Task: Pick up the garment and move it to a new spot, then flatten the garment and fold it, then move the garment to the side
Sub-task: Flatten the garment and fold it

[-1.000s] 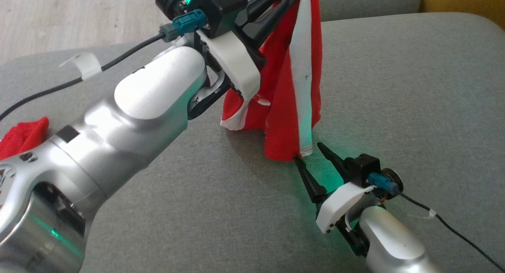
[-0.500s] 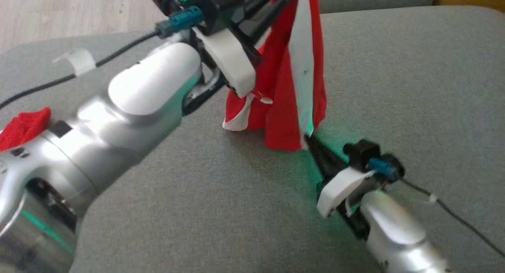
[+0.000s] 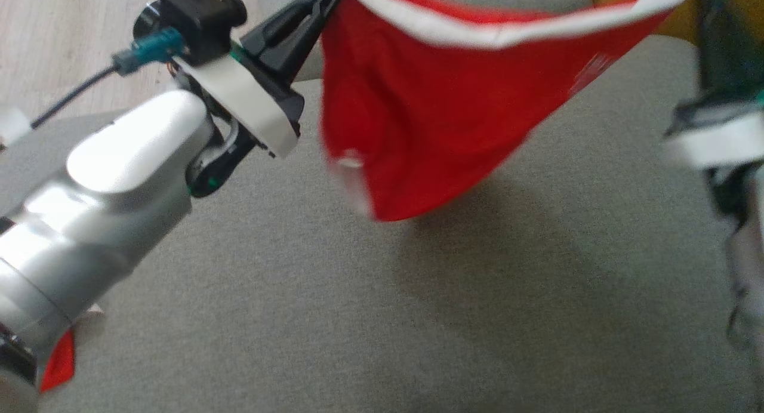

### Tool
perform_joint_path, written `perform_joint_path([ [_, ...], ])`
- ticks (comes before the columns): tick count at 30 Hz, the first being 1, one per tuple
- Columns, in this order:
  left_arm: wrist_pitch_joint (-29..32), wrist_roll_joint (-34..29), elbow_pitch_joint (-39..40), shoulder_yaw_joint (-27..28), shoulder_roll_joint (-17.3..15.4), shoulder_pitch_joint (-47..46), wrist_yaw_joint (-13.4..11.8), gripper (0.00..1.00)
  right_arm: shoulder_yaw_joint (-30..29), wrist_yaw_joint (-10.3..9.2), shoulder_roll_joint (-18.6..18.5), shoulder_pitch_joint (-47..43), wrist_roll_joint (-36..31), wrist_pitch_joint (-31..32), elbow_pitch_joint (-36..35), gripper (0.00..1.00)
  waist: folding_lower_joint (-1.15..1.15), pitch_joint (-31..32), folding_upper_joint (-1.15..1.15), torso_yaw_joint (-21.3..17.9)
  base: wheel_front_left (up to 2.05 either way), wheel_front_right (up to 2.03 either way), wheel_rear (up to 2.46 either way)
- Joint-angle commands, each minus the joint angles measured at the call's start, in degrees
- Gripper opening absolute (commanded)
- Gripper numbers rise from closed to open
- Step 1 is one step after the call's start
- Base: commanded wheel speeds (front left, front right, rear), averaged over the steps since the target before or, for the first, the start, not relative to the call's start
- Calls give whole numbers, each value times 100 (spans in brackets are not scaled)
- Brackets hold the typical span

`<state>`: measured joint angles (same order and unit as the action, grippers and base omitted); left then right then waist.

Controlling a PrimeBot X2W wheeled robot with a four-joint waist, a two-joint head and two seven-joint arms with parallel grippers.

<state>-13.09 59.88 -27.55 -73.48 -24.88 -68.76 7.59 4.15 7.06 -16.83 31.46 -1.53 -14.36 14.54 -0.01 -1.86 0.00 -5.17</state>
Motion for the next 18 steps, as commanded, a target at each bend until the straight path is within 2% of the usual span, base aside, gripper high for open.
perform_joint_path([
  [1, 22, 75, 106, 381, -228, -484, -10, 0, 91, 43, -170, 580, -50, 36, -245, 0, 1, 9, 0, 2, 0, 0, 0],
  [4, 112, 159, 131, 489, -245, -763, -10, 0, 267, 43, -499, 1342, 40, 253, -145, 0, 1, -148, 0, 62, 0, 0, 0],
  [8, 122, 56, -87, 474, -50, -1276, -10, 0, 648, 43, -935, 2482, 112, 347, 473, 0, 1, -606, 0, 187, 0, 0, 0],
  [13, -132, -448, -740, 498, 214, -2004, -10, 0, 923, 43, -1126, 3743, 43, 149, 1236, 0, 1, -1378, 0, 242, 0, 0, 0],
  [15, -180, -798, -966, 750, 294, -2281, -35, 0, 846, 43, -1111, 4126, -29, 40, 1418, 0, 1, -1632, 0, 245, 0, 0, 0],
  [18, -187, -1613, -713, 1590, 308, -2385, -274, 0, 681, 43, -1039, 4429, -137, -42, 1511, 0, 1, -1893, 0, 240, 0, 0, 0],
])
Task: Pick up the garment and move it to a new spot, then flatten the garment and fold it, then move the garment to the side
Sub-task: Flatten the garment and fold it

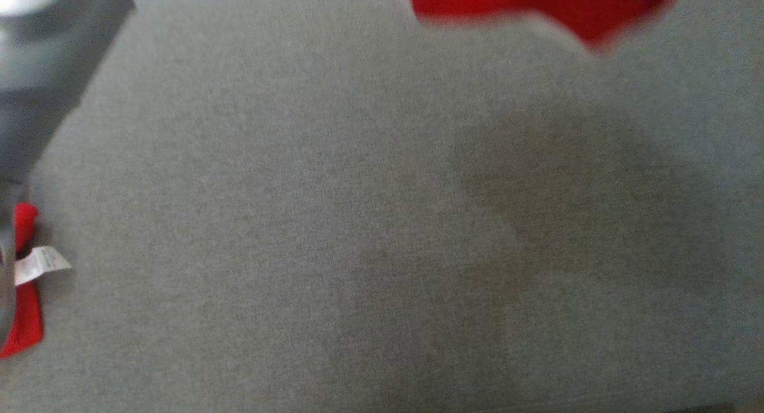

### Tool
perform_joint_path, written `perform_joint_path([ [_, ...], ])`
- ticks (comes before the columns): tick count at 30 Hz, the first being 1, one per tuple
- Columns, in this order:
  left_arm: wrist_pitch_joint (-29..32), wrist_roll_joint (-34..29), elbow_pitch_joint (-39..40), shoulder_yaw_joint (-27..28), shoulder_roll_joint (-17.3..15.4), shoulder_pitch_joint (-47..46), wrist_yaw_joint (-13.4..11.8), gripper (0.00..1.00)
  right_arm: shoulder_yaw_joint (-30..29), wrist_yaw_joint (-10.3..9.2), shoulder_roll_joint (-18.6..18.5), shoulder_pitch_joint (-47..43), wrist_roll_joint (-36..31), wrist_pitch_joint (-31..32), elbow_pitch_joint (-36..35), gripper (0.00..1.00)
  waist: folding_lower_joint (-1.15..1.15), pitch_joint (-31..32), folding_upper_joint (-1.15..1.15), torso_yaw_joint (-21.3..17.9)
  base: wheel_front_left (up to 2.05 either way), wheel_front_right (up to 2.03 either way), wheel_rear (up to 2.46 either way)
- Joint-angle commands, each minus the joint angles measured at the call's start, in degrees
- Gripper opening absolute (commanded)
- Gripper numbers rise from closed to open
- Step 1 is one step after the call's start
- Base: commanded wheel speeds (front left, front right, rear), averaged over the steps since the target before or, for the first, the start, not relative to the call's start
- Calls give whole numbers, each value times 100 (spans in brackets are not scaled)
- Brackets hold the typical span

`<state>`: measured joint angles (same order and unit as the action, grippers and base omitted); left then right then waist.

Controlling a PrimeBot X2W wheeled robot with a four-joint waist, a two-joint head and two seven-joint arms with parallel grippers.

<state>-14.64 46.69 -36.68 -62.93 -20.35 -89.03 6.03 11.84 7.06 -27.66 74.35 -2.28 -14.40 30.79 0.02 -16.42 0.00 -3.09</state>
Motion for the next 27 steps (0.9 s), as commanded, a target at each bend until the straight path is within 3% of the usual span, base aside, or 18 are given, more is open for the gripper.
perform_joint_path([
  [1, -33, -570, 333, 797, -174, -280, -171, 0, -114, 43, 79, 152, -87, -49, -125, 0, -2, -499, 0, 24, 0, 0, 0],
  [7, -35, -1668, 1166, 1805, -206, 838, 3, 0, -51, 43, 123, -706, 189, -58, -781, 0, -2, -710, 0, 37, 0, 0, 0],
  [13, -35, -2059, 1853, 1946, -94, 2328, 134, 0, -19, 43, -31, -2206, 489, -59, -1187, 0, -2, -659, 0, 44, 0, 0, 0],
  [19, -35, -1959, 2396, 975, 133, 4261, 144, 0, -409, 43, -330, -4299, 862, 100, -1595, 0, -2, -200, 0, 50, 0, 0, 0],
  [27, -35, -1299, 2150, -282, 36, 5922, 145, 0, -1487, 43, -386, -7011, 965, 787, -3128, 0, -2, 440, 0, -242, 0, 0, 0],
])
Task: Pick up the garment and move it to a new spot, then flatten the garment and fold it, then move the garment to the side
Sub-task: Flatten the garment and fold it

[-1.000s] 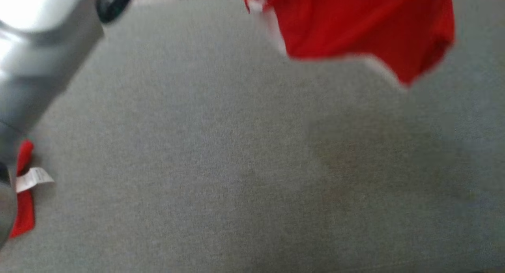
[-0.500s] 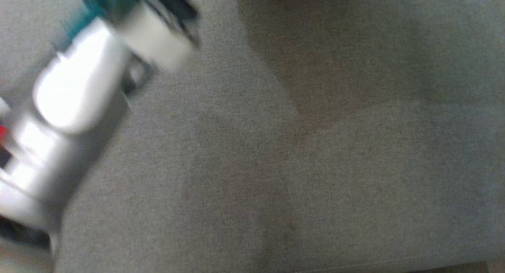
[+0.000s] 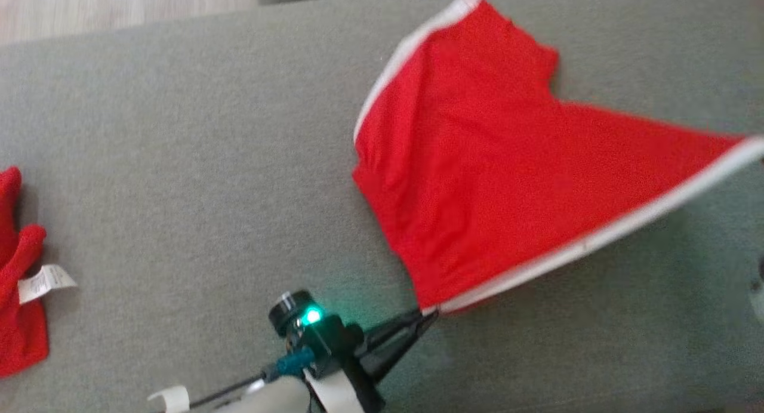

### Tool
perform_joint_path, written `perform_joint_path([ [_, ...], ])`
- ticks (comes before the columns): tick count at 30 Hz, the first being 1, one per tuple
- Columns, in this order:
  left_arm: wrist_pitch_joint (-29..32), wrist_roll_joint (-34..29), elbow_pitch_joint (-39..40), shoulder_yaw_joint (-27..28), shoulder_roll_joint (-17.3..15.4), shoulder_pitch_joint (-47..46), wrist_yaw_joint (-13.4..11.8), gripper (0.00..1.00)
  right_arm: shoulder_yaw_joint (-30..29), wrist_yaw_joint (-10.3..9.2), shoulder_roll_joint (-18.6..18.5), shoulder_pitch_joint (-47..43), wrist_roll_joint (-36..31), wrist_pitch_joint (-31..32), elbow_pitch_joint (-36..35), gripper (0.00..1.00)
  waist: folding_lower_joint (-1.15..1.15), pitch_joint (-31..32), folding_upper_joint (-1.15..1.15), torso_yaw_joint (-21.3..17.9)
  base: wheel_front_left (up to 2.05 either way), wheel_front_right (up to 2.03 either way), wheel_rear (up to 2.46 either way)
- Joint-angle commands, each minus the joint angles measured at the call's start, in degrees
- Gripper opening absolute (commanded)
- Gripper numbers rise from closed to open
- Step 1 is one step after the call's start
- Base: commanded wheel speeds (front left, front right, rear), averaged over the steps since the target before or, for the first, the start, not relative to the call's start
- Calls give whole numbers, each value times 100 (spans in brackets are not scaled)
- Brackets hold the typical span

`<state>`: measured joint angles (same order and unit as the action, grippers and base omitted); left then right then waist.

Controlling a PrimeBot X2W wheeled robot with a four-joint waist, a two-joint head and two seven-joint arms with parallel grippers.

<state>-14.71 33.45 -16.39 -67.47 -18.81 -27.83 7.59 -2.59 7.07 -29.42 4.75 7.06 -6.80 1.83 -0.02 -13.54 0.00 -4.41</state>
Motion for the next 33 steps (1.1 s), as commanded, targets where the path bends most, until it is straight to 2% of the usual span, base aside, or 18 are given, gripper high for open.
perform_joint_path([
  [1, -29, 86, 82, 75, -141, -100, -11, 0, -219, 42, -200, -374, 37, 102, -449, 0, 2, 183, 0, -115, 0, 0, 0],
  [6, -29, 360, 146, -203, -211, 156, -11, 0, -1107, 42, 119, -1772, -60, 477, -1725, 0, 2, 235, 0, -52, 0, 0, 0],
  [8, -29, 475, 259, -140, -212, 176, -11, 0, -1292, 42, 214, -2024, -123, 648, -2110, 0, 2, 218, 0, 8, 0, 0, 0],
  [11, -29, 733, 426, -4, -152, 133, -10, 0, -1333, 42, 151, -1998, -257, 856, -2303, 0, 2, 166, 0, 139, 0, 0, 0],
  [17, -29, 1623, 765, 314, 213, -228, -10, 0, -1106, 42, -223, -1160, -419, 1224, -1701, 0, 2, -98, 0, 584, 0, 0, 0],
  [19, -29, 1849, 805, 388, 369, -376, -10, 0, -871, 42, -478, -787, -508, 1310, -1419, 0, 2, -176, 0, 725, 0, 0, 0],
  [25, -29, 2671, 695, 571, 757, -656, -10, 0, 21, 42, -919, 615, -439, 1509, -463, 0, 2, -387, 0, 1009, 0, 0, 0],
  [28, -29, 3073, 660, 621, 817, -772, -10, 0, 487, 42, -1075, 1277, -371, 1545, 1, 0, 2, -519, 0, 1070, 0, 0, 0],
  [33, -29, 3614, 630, 387, 762, -1120, -10, 0, 1337, 42, -1346, 2329, -203, 1470, 772, 0, 2, -821, 0, 1159, 0, 0, 0],
])
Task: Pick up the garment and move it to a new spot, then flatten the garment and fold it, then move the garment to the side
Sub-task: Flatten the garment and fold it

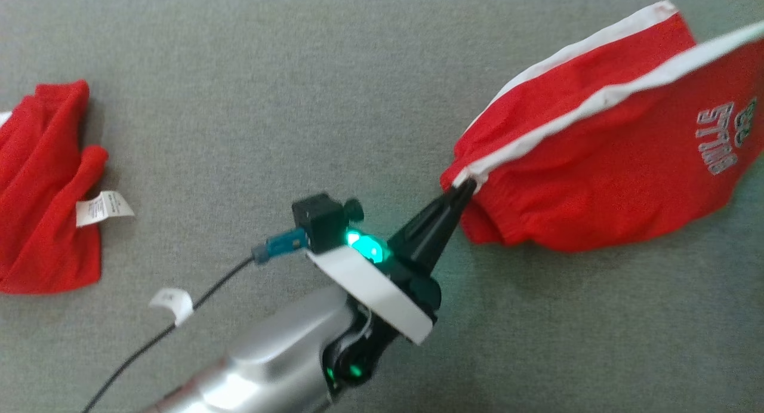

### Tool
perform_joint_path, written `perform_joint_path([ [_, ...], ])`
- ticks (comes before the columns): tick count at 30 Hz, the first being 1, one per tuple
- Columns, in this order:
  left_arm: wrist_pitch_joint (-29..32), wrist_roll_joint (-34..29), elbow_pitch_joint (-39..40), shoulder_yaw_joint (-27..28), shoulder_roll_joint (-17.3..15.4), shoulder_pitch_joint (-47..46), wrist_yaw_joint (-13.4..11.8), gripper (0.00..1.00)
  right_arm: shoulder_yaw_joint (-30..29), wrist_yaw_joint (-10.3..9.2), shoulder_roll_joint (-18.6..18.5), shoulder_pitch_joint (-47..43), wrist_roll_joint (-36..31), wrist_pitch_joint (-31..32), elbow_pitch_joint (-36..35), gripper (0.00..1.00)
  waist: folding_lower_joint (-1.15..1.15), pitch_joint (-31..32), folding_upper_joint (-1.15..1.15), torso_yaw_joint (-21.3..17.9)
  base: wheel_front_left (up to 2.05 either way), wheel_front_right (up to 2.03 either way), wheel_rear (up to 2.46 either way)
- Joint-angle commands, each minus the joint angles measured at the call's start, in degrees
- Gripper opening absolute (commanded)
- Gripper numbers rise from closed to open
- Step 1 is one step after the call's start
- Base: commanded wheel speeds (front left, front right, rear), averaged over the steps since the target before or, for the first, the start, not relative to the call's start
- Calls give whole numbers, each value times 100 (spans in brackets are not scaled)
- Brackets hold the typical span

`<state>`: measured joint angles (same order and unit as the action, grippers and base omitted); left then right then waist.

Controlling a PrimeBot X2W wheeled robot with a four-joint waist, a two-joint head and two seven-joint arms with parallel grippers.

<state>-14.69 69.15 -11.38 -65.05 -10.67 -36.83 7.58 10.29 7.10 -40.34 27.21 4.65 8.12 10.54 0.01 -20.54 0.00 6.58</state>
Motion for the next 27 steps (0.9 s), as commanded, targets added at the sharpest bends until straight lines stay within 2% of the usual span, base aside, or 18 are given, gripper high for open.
perform_joint_path([
  [1, -30, 121, 107, 100, -62, -296, -9, 0, 223, 39, -300, 275, 58, -32, 33, 0, -1, -181, 0, 79, 0, 0, 0],
  [8, -30, 482, -106, 0, -112, -637, -9, 0, 1376, 39, -369, 1442, 308, -132, 901, 0, -1, -471, 0, 180, 0, 0, 0],
  [12, -30, 500, -167, 15, -102, -670, -9, 0, 1767, 39, -273, 1924, 391, -307, 1381, 0, -1, -543, 0, 230, 0, 0, 0],
  [13, -30, 500, -179, 29, -98, -665, -9, 0, 1848, 39, -235, 2011, 417, -359, 1496, 4, -1, -551, 0, 236, 0, 0, 0],
  [14, -30, 487, -196, 34, -98, -665, -9, 0, 1914, 39, -199, 2084, 442, -407, 1605, 42, -1, -555, 0, 242, 0, 0, 0],
  [15, -30, 466, -213, 44, -96, -662, -9, 0, 1965, 39, -158, 2150, 477, -474, 1705, 100, -1, -556, 0, 247, 0, 0, 0],
  [16, -30, 455, -224, 58, -93, -654, -9, 25, 1983, 39, -110, 2208, 521, -575, 1792, 100, -1, -553, 0, 247, 0, 0, 0],
  [17, -30, 441, -240, 81, -93, -643, -9, 59, 2006, 39, -68, 2241, 562, -672, 1881, 100, -1, -541, 0, 248, 0, 0, 0],
  [18, -30, 406, -253, 115, -95, -628, -9, 100, 2050, 39, -29, 2245, 622, -769, 1953, 100, -1, -517, 0, 247, 0, 0, 0],
  [21, -30, 253, -279, 257, -111, -529, -9, 100, 1954, 39, 152, 2137, 1030, -1077, 2093, 100, -1, -385, 0, 228, 0, 0, 0],
  [23, -30, -138, -312, 537, -142, -405, -9, 100, 1846, 39, 268, 1942, 1328, -1275, 2085, 100, -1, -257, 0, 201, 0, 0, 0],
  [27, -30, -1807, -425, 1934, -7, 250, -57, 100, 1607, 39, 511, 1343, 1909, -1407, 1954, 100, -1, -17, 0, 114, 0, 0, 0],
])
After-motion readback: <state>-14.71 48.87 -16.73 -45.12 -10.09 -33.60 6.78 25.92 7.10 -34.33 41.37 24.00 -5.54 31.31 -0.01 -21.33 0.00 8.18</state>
